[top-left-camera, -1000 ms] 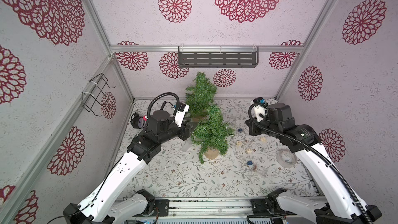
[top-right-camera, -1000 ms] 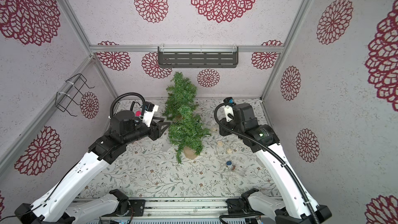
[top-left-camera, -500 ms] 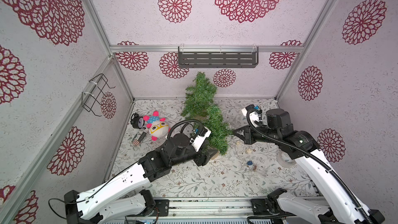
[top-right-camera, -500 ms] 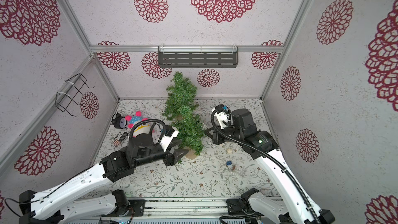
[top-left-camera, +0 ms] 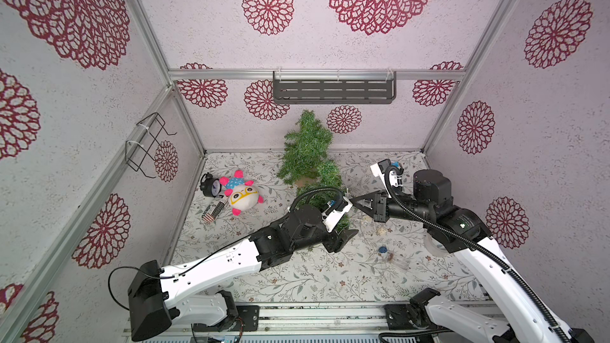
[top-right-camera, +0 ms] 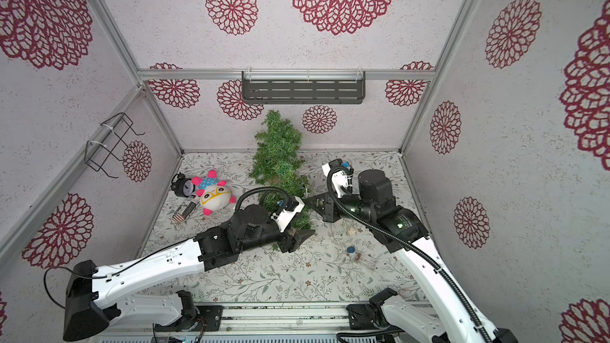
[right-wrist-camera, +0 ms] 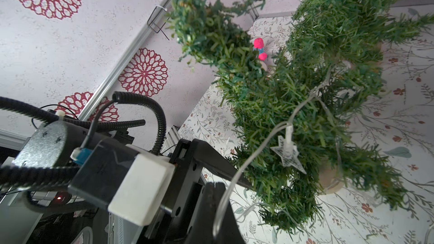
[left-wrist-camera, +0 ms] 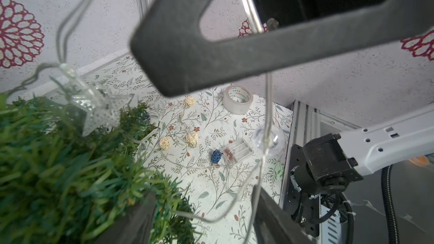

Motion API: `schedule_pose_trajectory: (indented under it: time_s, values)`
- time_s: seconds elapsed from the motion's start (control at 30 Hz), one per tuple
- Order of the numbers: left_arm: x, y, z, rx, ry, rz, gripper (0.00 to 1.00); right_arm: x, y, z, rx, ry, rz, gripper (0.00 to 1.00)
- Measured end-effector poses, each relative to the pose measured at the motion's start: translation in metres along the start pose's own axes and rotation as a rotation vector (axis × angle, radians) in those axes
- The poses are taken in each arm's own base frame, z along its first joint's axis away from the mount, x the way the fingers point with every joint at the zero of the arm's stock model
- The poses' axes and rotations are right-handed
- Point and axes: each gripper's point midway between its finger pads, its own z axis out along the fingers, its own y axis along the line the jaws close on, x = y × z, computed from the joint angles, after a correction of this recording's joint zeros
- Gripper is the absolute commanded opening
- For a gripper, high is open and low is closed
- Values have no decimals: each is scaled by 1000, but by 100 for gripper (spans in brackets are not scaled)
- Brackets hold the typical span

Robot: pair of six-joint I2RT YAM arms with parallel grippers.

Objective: Wrap string light around the christmas tree
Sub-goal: Wrap the light string around the Christmas tree.

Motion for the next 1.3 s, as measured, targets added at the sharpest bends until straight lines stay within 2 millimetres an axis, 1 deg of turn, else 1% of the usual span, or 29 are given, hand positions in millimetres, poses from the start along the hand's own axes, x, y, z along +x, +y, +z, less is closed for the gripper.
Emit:
schedule_pose_trajectory:
  time_s: [0.1, 0.2, 0.27, 0.33, 0.37, 0.4, 0.5, 0.6, 0.67, 0.7, 0.77, 0.83, 0.9, 0.97, 1.0, 1.07, 1.17, 1.23, 1.3]
  values:
    - [-4, -2, 0, 11, -12, 10, 32, -2, 2, 1, -15, -7, -9, 0]
    - [-7, -10, -1, 51, -16, 10, 10, 0, -1, 4, -16, -9, -10, 0]
    - [-4, -14, -3, 73, -4, -5, 1, 2, -5, 7, -12, -9, -2, 0]
    - [-3, -19, -8, 101, 5, -15, 0, 5, -10, 10, -6, -6, 8, 2]
    - [-3, -20, -13, 108, 1, -19, 0, 7, -13, 11, -1, -5, 14, 7]
    - [-3, -22, -20, 118, -3, -25, 0, 8, -16, 13, 3, -4, 17, 12]
    - [-6, -24, -44, 130, -16, -39, 0, 7, -21, 14, 19, -17, 17, 18]
    - [-12, -22, -66, 119, -33, -39, 0, 0, -21, 14, 26, -48, -6, 34]
    - [-9, -18, -76, 96, -21, -38, 0, -3, -22, 14, 33, -63, -17, 43]
    - [-5, -14, -80, 73, -3, -37, 0, -5, -23, 14, 42, -72, -24, 47]
    - [6, -2, -85, 21, 41, -38, 0, -8, -26, 14, 59, -87, -39, 51]
    - [20, 16, -91, -50, 96, -47, 0, -11, -29, 13, 81, -102, -52, 54]
    - [33, 45, -99, -154, 148, -67, 0, -15, -34, 13, 105, -117, -69, 56]
    - [41, 67, -109, -241, 185, -77, 0, -18, -39, 15, 129, -128, -79, 59]
    - [42, 77, -114, -280, 194, -81, 0, -19, -43, 17, 140, -129, -84, 61]
    - [39, 89, -124, -334, 195, -75, 0, -21, -51, 23, 164, -127, -91, 65]
    - [30, 102, -135, -388, 187, -52, 0, -23, -62, 31, 193, -124, -106, 67]
    - [26, 111, -138, -425, 194, -32, 0, -26, -64, 33, 204, -133, -133, 68]
    - [25, 123, -140, -470, 213, -16, 0, -31, -61, 34, 205, -152, -175, 71]
